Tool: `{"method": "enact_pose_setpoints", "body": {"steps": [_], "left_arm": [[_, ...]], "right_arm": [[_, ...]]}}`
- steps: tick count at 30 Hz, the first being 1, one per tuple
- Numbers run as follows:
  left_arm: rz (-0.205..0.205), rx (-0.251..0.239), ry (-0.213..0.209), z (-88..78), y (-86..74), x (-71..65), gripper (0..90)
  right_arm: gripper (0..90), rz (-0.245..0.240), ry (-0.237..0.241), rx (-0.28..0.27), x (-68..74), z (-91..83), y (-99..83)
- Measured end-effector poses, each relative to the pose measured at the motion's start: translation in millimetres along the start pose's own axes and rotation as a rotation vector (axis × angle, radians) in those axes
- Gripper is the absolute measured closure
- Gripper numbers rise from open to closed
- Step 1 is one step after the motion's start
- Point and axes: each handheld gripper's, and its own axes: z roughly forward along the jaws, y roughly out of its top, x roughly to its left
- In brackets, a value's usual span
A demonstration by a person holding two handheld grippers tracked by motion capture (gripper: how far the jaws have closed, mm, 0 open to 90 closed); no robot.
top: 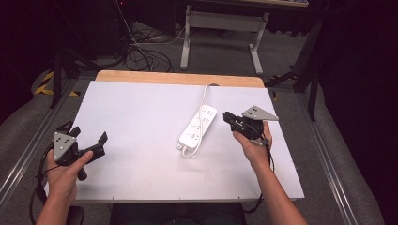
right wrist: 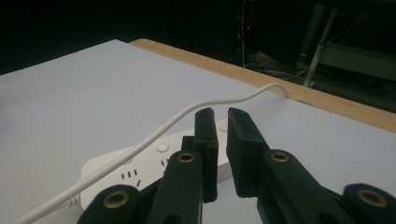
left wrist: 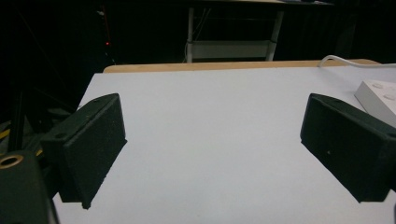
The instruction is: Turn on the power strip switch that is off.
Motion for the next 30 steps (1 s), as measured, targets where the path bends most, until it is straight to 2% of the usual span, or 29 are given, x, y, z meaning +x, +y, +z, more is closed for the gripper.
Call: {"method": "enact_pose_setpoints", "body": {"steps": [5,7,12,19,24,26,30], "left_arm": [[0.002,0.002,0.002,-0.4,0.2,0.2,7.3],[0.003,0.0,0.003,-0.1,0.2,0.2,7.3],[0.001,0.002,0.004,-0.4,0.2,-0.3,7.3],[0.0,-0.005,0.002,-1.0,0.5,0.1,7.3],[0.005,-0.003,-0.001,-1.5,1.0,-1.2,7.3],[0.005,-0.003,0.0,-1.6,0.9,-1.3,7.3],[0.004,-0.005,-0.001,-1.8,0.9,-0.8,7.3]], "right_arm": [[70.8,0.002,0.0,-0.034,-3.8,-10.5,-3.3],[68.9,0.014,0.005,-0.046,-5.3,-14.4,-4.3],[66.6,0.007,0.008,-0.057,-5.5,-21.5,-5.8],[51.7,0.016,-0.004,-0.099,-7.9,-30.5,-9.4],[44.4,0.046,-0.004,-0.133,-13.3,-36.4,-13.8],[43.3,0.058,-0.009,-0.137,-13.5,-36.7,-13.7],[41.3,0.048,-0.012,-0.137,-12.7,-36.4,-14.2]]}}
